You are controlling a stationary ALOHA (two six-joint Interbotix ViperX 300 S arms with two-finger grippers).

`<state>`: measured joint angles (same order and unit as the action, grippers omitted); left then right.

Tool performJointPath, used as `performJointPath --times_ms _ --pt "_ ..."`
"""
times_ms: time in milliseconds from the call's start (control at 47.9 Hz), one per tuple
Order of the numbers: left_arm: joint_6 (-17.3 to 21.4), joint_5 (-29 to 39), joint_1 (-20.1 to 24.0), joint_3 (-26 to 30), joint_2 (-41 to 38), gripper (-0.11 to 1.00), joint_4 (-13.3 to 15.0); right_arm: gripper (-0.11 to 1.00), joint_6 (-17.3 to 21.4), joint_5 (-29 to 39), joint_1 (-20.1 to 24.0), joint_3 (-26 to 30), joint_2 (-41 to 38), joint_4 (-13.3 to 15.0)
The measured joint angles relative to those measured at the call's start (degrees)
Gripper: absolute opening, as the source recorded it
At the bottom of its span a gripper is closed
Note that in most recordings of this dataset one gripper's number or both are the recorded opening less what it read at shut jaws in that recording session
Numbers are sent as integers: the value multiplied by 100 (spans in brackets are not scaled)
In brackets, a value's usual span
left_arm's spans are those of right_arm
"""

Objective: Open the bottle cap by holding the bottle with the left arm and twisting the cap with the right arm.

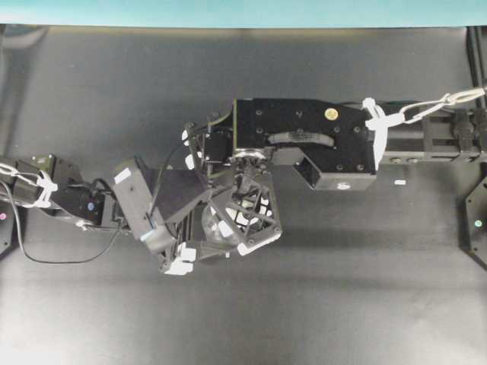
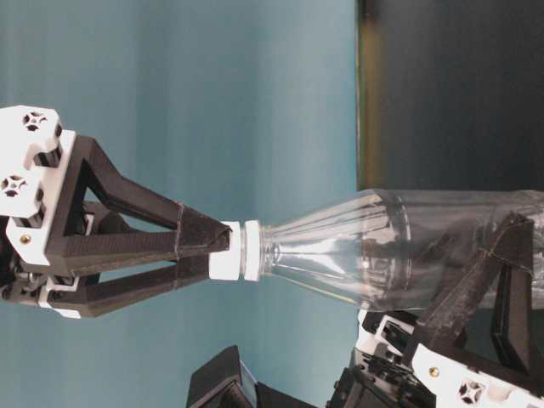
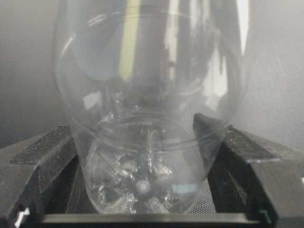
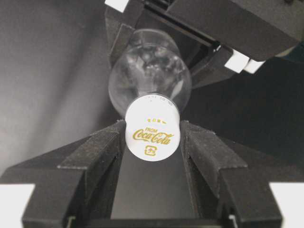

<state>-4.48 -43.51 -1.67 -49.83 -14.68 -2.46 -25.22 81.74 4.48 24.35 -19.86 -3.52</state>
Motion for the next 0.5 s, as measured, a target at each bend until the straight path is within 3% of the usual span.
performJointPath --times_ms 271,417,501 --pt "-9 9 9 0 -18 81 0 39 308 -35 0 0 18 0" --pt "-9 9 9 0 -26 81 -9 75 659 -105 0 9 62 0" --pt "0 9 9 0 -26 81 0 82 870 -105 9 9 88 9"
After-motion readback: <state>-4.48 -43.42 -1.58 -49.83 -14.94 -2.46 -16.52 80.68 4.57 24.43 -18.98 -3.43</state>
